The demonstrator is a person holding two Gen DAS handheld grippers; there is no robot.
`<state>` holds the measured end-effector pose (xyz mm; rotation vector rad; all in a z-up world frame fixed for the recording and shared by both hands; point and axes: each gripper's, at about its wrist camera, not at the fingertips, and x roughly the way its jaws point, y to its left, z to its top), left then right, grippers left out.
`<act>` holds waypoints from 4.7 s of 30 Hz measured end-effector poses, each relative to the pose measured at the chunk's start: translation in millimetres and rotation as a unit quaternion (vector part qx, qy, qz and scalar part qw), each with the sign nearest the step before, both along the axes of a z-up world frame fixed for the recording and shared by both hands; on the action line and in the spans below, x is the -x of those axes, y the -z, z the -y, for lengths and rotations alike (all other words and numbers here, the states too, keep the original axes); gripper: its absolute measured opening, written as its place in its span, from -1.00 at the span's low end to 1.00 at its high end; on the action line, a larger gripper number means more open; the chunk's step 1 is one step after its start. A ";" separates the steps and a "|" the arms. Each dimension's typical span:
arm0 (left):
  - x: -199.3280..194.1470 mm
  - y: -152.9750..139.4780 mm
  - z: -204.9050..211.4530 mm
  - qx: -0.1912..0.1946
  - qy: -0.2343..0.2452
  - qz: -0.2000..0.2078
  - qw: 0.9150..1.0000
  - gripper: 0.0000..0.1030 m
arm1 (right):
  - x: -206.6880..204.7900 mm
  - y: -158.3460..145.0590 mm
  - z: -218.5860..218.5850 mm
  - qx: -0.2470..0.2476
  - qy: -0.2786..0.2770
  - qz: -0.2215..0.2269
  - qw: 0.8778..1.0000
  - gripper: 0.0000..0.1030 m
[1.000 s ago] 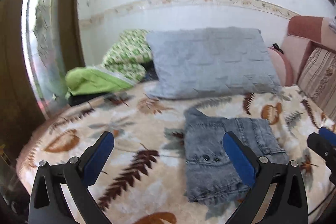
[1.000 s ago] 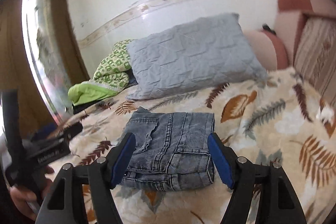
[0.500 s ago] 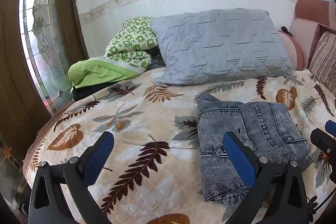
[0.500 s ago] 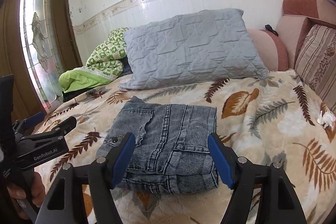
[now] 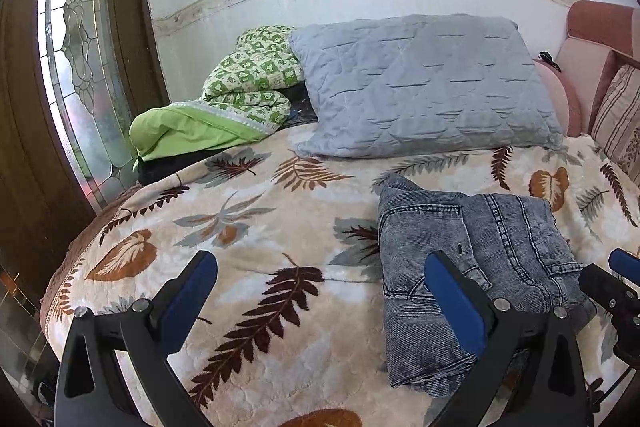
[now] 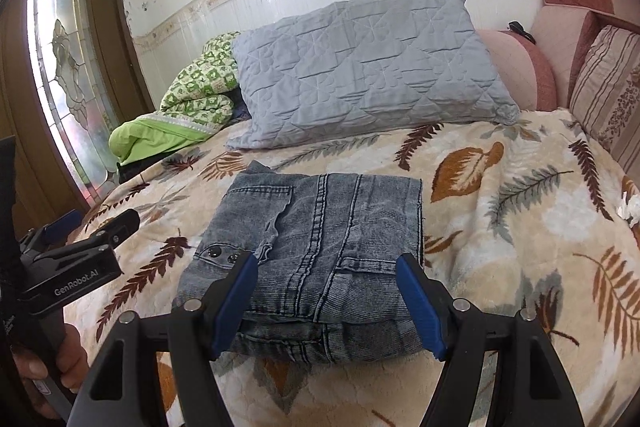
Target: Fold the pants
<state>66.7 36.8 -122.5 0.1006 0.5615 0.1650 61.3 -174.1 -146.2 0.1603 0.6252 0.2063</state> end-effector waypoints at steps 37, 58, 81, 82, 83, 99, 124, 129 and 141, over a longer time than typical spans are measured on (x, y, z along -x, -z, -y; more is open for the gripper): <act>3.6 -4.8 2.9 0.012 0.017 0.006 1.000 1.00 | -1.9 3.1 -0.6 -0.002 -0.002 -0.012 1.000 0.45; 6.4 -8.1 3.2 0.028 0.026 0.010 0.999 1.00 | -3.9 5.6 -1.6 0.001 -0.005 -0.017 1.000 0.45; 2.9 -4.8 7.6 0.035 0.045 0.005 0.998 1.00 | -12.8 11.5 -1.2 0.007 -0.010 -0.029 0.999 0.45; 3.1 -5.0 7.8 0.035 0.047 0.005 0.998 1.00 | -12.8 11.5 -1.3 0.007 -0.010 -0.029 0.999 0.45; 3.3 -5.2 8.2 0.035 0.048 0.006 0.998 1.00 | -13.0 11.7 -1.4 0.007 -0.010 -0.030 0.999 0.45; 5.6 -6.6 11.1 0.032 0.057 0.010 0.998 1.00 | -13.8 12.8 -1.2 0.007 -0.010 -0.030 0.999 0.45; 10.1 -11.1 13.1 0.042 0.069 0.014 0.997 1.00 | -13.1 12.9 -2.7 0.010 -0.012 -0.034 0.999 0.45; 16.4 -15.6 13.1 0.050 0.070 0.016 0.996 1.00 | -9.9 12.6 -2.5 0.012 -0.012 -0.034 0.999 0.45; 26.7 -22.4 14.4 0.057 0.078 0.046 0.994 1.00 | -5.3 16.0 -1.3 0.034 -0.009 -0.036 0.999 0.45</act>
